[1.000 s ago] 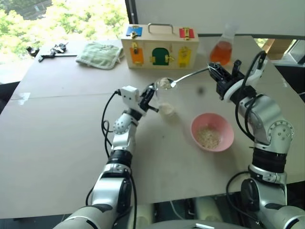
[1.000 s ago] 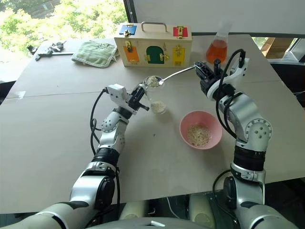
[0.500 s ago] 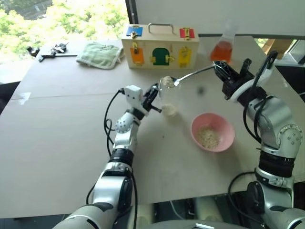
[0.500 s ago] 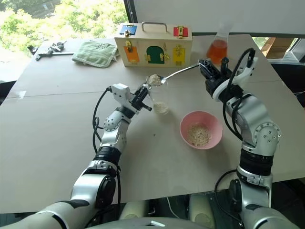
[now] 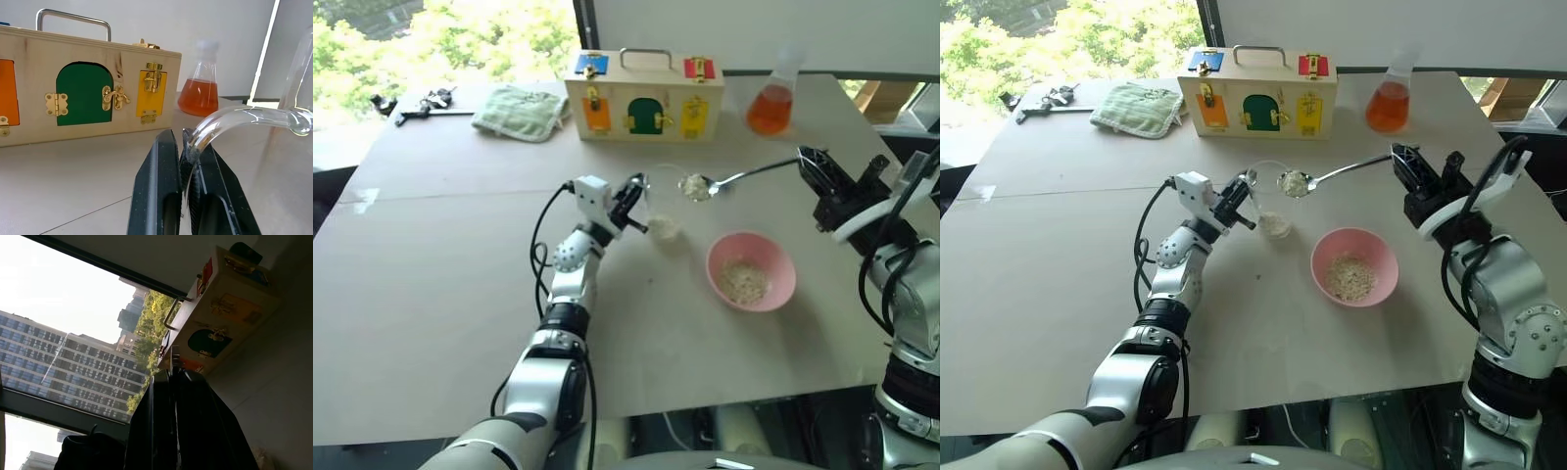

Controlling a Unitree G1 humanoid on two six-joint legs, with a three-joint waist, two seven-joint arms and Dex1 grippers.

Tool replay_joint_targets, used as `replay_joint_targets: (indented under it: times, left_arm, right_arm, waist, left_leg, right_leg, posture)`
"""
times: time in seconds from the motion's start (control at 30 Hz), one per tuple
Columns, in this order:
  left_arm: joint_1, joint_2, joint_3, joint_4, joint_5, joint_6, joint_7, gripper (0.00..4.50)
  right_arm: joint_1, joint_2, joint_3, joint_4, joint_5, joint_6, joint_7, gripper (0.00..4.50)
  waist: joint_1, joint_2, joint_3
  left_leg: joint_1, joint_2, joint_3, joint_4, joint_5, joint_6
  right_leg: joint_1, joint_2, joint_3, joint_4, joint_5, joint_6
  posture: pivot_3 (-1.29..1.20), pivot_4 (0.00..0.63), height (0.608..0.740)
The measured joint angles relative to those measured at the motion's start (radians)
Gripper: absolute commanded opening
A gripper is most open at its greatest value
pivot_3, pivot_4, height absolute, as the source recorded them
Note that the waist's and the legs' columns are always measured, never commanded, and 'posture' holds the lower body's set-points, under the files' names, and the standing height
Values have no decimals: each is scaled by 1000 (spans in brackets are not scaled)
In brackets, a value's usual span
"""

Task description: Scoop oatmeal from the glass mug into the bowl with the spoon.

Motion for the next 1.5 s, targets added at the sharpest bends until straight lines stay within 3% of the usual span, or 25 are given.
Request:
replay_joint_targets:
  times: [0.17, 0.4, 0.63, 0.77, 1.03, 1.23, 1.5]
  left_arm:
    - [-21, 2, 0, 30, 0, 0, -19, 46]
    - [-38, -2, 0, 73, 0, -1, -42, 46]
    - [-54, -8, 1, 97, 0, -7, -56, 46]
    - [-55, -12, 1, 103, 0, -10, -59, 46]
    - [-56, -15, 3, 111, 0, -17, -58, 46]
    - [-56, -14, 5, 112, 0, -24, -52, 46]
    - [-55, -10, 13, 111, 0, -29, -38, 46]
  right_arm:
    - [195, -41, -95, -111, 1, -48, -4, 0]
    - [392, -68, -134, -183, 2, -87, 43, 0]
    - [536, -165, -157, -187, 2, -89, 112, 0]
    - [528, -242, -159, -180, 2, -84, 119, 0]
    - [465, -565, -121, -108, -61, 41, 176, 0]
    - [311, -726, -28, -80, -198, 123, 281, 0]
    - [148, -936, 95, -110, -477, 242, 535, 0]
  waist:
    - [14, 0, 0]
    - [14, 0, 0]
    - [14, 0, 0]
    - [14, 0, 0]
    - [15, -1, 0]
    - [15, -1, 0]
    - [16, -1, 0]
  left_leg:
    - [0, -1, 0, 0, 0, 0]
    - [1, -2, -1, 1, 0, 0]
    - [2, -3, -6, 1, 0, 1]
    - [3, -3, -7, 1, 0, 1]
    - [2, -4, -7, 3, 0, 1]
    - [1, -4, -8, 5, 0, 1]
    - [0, -4, -10, 8, -1, 1]
  right_leg:
    - [0, 0, 0, 0, 0, 0]
    - [1, 0, 0, 1, 0, 0]
    - [2, 0, 1, 1, 0, 0]
    - [3, 0, 1, 1, 0, 0]
    - [3, -1, -1, 2, 0, 0]
    - [4, -1, -1, 2, 0, 0]
    - [5, -2, -4, 1, 0, 0]
  posture:
    - [0, 150, 740]
    - [0, 150, 740]
    - [0, 150, 740]
    - [0, 150, 740]
    - [0, 150, 740]
    - [0, 150, 740]
    - [0, 150, 740]
